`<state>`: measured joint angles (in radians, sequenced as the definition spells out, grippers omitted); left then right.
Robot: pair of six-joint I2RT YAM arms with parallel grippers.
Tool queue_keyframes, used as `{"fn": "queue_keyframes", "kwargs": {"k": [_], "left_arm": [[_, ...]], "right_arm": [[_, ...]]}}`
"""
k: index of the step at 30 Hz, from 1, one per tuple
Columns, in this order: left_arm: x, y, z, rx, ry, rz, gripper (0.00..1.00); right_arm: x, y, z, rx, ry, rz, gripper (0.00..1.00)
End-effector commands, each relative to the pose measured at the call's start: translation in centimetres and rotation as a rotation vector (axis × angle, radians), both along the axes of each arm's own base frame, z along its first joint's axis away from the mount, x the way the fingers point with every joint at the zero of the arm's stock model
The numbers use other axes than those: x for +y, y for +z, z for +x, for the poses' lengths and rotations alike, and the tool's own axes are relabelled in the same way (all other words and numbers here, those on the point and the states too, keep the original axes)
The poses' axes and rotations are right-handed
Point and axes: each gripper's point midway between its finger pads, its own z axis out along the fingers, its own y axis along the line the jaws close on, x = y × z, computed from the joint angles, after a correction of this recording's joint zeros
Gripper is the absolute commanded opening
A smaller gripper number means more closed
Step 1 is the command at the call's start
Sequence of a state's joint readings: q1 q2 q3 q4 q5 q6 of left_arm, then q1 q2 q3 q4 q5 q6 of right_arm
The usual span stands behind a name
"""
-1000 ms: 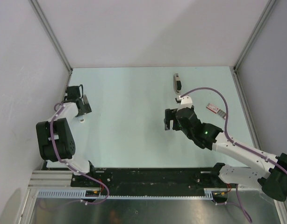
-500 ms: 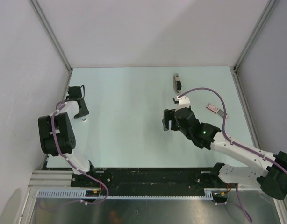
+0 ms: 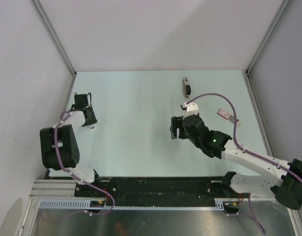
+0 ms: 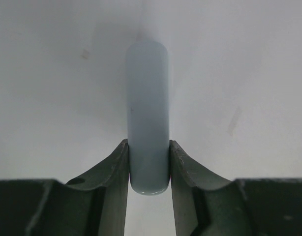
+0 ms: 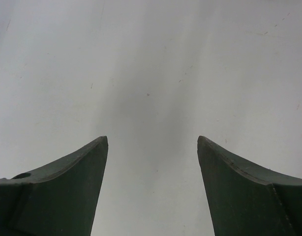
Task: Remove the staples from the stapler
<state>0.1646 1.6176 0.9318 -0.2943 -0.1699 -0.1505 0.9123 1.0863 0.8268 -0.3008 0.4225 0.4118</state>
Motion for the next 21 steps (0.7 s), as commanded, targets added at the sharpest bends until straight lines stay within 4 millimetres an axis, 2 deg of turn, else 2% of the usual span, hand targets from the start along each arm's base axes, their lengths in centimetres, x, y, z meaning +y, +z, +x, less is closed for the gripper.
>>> {"fn": "queue_keyframes", "kwargs": {"k": [1,7,11,16,21], "left_arm": [[-6.4,1.4,-1.7,-0.006,-0.210,-0.109,0.14],[-14.9,4.2,-3.5,-0.066,-0.458,-0.192,0.14],[-19.7,4.3,-5.6,-0.062,-0.575,-0.212,0.15],[-22.7,3.5,-7.9,-0.051,-0.617,-0.221,0.15],[-24.1,1.9,-8.4,-0.002,-0.614,-0.176,0.13]], "right_arm": [[0.1,0.7,-0.1,-0.026,-0.017,0.019,0.78],[0.3,0.0,-0.2,-0.019,-0.032,-0.004,0.77],[0.1,-0.2,-0.2,-0.019,-0.047,-0.018,0.77],[-0.4,-0.3,0.0,-0.027,-0.064,-0.041,0.78],[-0.4,-1.0,0.4,-0.014,-0.084,-0.047,0.79]]}}
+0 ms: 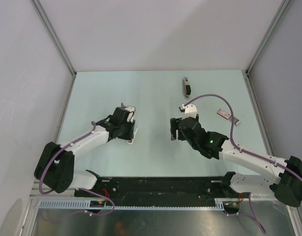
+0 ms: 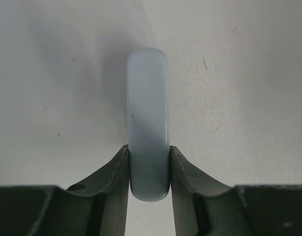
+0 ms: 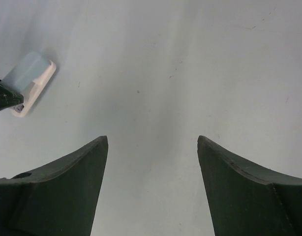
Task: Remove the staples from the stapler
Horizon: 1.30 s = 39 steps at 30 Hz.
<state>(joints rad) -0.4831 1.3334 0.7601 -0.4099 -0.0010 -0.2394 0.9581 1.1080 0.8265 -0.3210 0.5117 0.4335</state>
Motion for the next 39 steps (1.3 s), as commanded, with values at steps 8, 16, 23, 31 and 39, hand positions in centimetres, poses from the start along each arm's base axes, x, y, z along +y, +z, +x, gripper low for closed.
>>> {"fn": "queue_keyframes", "kwargs": {"k": [8,16,23,31,39], "left_arm": [[-3.3,1.2,1.4,-0.027,0.054,-0.050,0.14],[-6.4,2.7,0.4,0.019,-0.074,-0.169,0.60],[-6.9,4.1,0.2,-0.002,-0.107,-0.203,0.91],[0.5,9.7,6.8,-0.194,0.153,-0.193,0.96],[8.1,7.2,6.6,-0.192,0.295,-0.071,0.97]], "right_arm": [[2.5,-2.6,1.3,0.049,-0.011,0.035,0.79],[3.7,-3.6,1.5,0.086,-0.006,0.072,0.81],[4.0,-3.8,1.2,0.107,-0.006,0.092,0.83],[6.8,-5.1,1.0,0.175,-0.045,0.108,0.84],[14.1,-4.9,0.9,0.181,-0.013,0.094,0.86]]}}
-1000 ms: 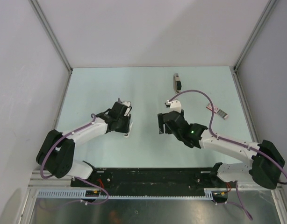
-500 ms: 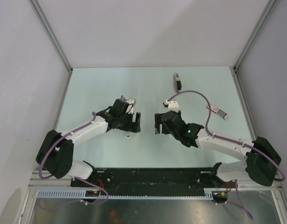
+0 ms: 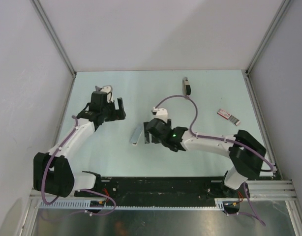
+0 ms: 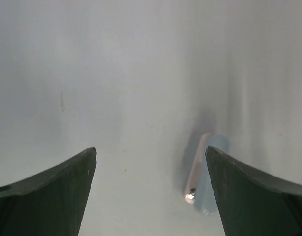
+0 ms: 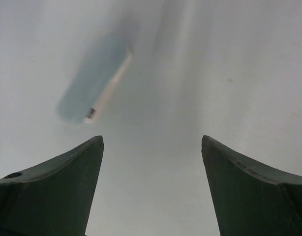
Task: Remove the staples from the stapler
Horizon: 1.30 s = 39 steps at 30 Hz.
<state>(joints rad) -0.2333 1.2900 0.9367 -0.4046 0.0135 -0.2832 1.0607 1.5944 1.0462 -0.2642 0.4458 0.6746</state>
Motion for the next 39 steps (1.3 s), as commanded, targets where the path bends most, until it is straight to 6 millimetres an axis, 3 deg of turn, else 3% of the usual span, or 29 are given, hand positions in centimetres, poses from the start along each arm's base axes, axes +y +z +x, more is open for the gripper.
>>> {"fn": "queue_keyframes", "kwargs": {"k": [1,8,12,18,34,39], "left_arm": [[3.4,-1.1,-1.2,0.017,0.031,0.044,0.98],[6.9,-1.7,-1.9,0.008,0.060,0.150,0.99],[7.2,-2.3,-2.2,0.022,0.043,0.169,0.99],[6.8,-3.4,-2.8,0.048,0.008,0.156,0.99],[7.5,-3.5,-3.0,0.049,0.025,0.164,0.99],[7.7,-3.8,-3.1,0.057,0.037,0.167,0.99]], "right_arm": [[4.3,2.4,0.9,-0.050,-0.030,0.068,0.86],[7.9,0.8,1.9,-0.017,-0.059,0.075,0.85],[9.1,-0.6,2.5,0.008,-0.091,0.004,0.84],[11.4,-1.0,3.1,0.019,-0.088,-0.013,0.84],[10.8,-3.9,2.3,0.090,-0.086,-0.081,0.68],[10.3,-3.8,2.4,0.078,-0.090,-0.099,0.59]]}}
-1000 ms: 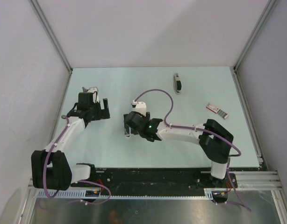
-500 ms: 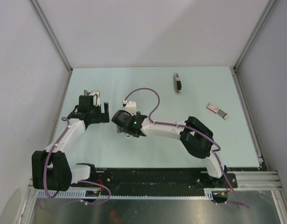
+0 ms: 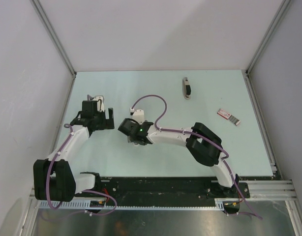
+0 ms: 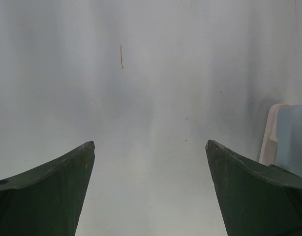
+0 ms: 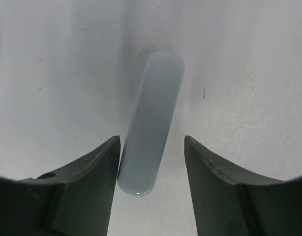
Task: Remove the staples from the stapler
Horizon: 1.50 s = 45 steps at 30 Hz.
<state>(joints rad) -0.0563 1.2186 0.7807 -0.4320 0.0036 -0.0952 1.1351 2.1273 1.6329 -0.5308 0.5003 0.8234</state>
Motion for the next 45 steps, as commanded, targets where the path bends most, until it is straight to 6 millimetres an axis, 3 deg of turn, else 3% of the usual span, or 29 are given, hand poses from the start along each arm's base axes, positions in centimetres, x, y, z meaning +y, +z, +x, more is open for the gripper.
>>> {"fn": "queue_keyframes", "kwargs": {"k": [1,4,11,15,17,19,26,36,40,45], "left_arm": [[0.4,0.5,0.2,-0.030,-0.012,0.017,0.99],[0.5,0.4,0.2,-0.028,-0.010,0.018,1.00],[0.5,0.5,0.2,-0.028,-0.011,0.019,0.99],[0.5,0.7,0.2,-0.038,-0.014,0.021,0.99],[0.3,1.0,0.3,-0.049,-0.024,0.015,1.00],[-0.3,1.4,0.3,-0.062,-0.056,-0.005,0.99],[-5.1,3.2,-1.0,-0.125,-0.408,-0.127,0.98],[-10.7,4.4,-4.9,-0.158,-0.788,-0.354,0.88],[-11.4,5.1,-5.5,-0.188,-0.849,-0.387,0.89],[-11.3,4.3,-5.9,-0.197,-0.887,-0.361,0.86]], "right_arm": [[0.0,1.4,0.4,-0.028,-0.026,0.007,0.55],[-0.5,1.8,0.5,-0.039,-0.027,0.000,0.47],[-0.7,1.8,0.4,-0.038,-0.008,-0.001,0.39],[-0.3,1.8,0.4,-0.028,0.010,0.011,0.17],[0.0,2.7,0.8,-0.035,0.014,0.036,0.06],[0.2,4.3,1.5,-0.048,0.011,0.079,0.01],[0.0,9.6,2.5,-0.056,0.006,0.367,0.00],[0.7,13.7,2.5,-0.081,-0.039,0.694,0.00],[1.1,15.2,2.4,-0.079,-0.042,0.786,0.00],[1.7,15.5,2.3,-0.061,-0.044,0.836,0.00]]}}
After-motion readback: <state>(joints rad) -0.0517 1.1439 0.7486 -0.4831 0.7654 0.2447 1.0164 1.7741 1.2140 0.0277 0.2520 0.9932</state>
